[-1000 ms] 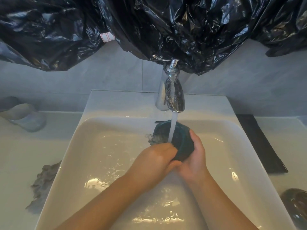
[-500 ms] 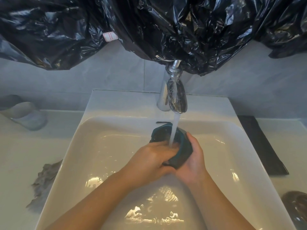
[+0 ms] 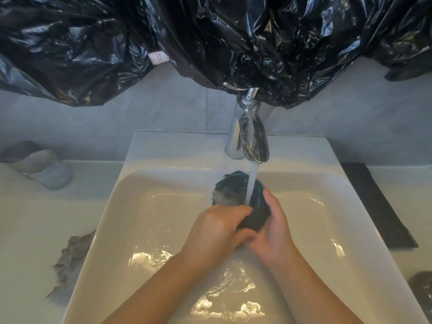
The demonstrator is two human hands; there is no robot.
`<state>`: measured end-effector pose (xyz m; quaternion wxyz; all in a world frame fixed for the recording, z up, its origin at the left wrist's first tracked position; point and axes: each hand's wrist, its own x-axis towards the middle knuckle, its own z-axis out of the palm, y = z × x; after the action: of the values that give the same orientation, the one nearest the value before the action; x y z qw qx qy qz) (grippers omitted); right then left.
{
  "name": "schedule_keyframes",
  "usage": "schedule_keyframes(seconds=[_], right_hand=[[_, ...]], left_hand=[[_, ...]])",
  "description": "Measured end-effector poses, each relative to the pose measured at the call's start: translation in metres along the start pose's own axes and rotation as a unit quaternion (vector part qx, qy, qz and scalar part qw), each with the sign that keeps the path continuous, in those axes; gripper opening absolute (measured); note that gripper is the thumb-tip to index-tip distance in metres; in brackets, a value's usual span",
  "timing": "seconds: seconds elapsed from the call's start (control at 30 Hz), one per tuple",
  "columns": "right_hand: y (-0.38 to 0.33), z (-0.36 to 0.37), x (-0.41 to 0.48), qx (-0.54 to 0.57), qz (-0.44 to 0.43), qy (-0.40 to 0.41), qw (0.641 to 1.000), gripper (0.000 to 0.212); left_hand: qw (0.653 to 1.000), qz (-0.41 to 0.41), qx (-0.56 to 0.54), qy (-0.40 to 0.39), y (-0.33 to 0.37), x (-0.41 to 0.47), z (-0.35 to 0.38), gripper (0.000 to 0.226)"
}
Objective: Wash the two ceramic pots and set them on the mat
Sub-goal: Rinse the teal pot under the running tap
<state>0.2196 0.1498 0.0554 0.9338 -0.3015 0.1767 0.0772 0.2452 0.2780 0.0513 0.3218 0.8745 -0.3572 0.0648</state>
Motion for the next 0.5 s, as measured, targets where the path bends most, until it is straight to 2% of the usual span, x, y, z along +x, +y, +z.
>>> schedule_keyframes(seconds=[0.07, 0.1, 0.17, 0.2, 0.23, 0.3, 0.33, 0.4, 0.5], right_hand=[[0.000, -0.002, 0.001, 0.004, 0.010, 0.008, 1.000, 0.053], [0.001, -0.003, 0.002, 0.005, 0.014, 0.011, 1.000, 0.056], [0.002, -0.007, 0.004, 0.000, 0.021, 0.019, 1.000, 0.061], [0.002, -0.009, 0.006, -0.003, 0.024, 0.018, 1.000, 0.062], [0.002, -0.010, 0.007, -0.009, 0.028, 0.019, 0.999, 0.061], [0.000, -0.011, 0.008, -0.026, 0.039, 0.026, 0.999, 0.058], [-0.001, -0.012, 0.009, -0.042, 0.042, 0.039, 0.997, 0.057], [-0.003, -0.013, 0.011, -0.100, 0.042, 0.068, 0.992, 0.053], [-0.003, -0.010, 0.011, -0.229, 0.017, 0.081, 0.970, 0.041]], left_hand=[[0.996, 0.047, 0.067, 0.031, -0.006, 0.001, -0.001, 0.034], [0.995, 0.042, 0.076, 0.046, -0.010, 0.000, -0.002, 0.039], [0.995, -0.026, 0.023, 0.097, -0.015, -0.001, -0.006, 0.032], [0.989, -0.082, -0.023, 0.125, -0.013, 0.000, -0.008, 0.020], [0.978, -0.149, -0.070, 0.126, -0.012, 0.002, -0.010, 0.020], [0.941, -0.277, -0.189, 0.035, -0.009, 0.014, -0.015, 0.052], [0.923, -0.321, -0.211, -0.018, -0.009, 0.021, -0.018, 0.058], [0.927, -0.343, -0.140, -0.059, -0.013, 0.032, -0.020, 0.057], [0.939, -0.341, -0.020, -0.031, -0.017, 0.037, -0.021, 0.044]])
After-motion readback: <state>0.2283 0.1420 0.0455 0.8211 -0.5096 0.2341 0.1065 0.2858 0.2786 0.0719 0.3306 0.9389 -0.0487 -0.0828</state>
